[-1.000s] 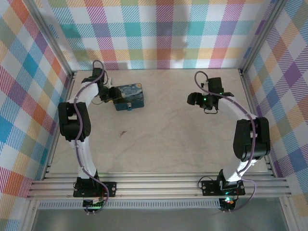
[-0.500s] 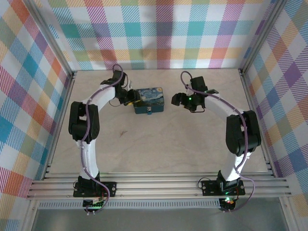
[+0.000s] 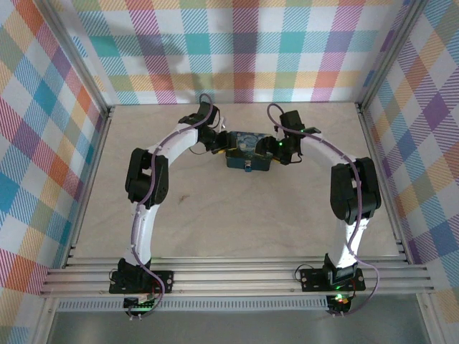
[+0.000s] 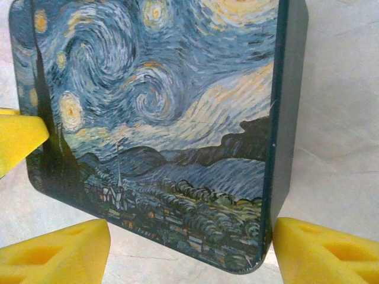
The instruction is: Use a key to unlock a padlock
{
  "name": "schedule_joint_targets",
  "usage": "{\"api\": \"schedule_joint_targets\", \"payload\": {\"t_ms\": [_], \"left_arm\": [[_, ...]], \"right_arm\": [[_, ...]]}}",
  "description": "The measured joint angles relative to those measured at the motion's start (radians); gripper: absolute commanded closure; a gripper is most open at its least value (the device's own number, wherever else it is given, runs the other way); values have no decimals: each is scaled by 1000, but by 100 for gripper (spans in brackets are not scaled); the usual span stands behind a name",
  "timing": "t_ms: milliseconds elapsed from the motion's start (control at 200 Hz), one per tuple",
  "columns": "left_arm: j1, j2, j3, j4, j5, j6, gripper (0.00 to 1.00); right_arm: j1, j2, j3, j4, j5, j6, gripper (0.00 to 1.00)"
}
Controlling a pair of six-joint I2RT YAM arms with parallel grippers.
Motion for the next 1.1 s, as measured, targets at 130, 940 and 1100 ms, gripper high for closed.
{"api": "schedule_joint_targets", "payload": {"t_ms": [130, 940, 1100], "left_arm": [[-10, 1, 1, 8, 0, -28, 56], [-30, -105, -70, -124, -204, -67, 34], [18, -213, -187, -124, -246, -67, 33]], "right_arm": [[-2, 0, 2, -26, 11, 0, 29], [0, -11, 62, -158, -4, -47, 20], [0, -79, 23, -164, -5, -52, 20]]}}
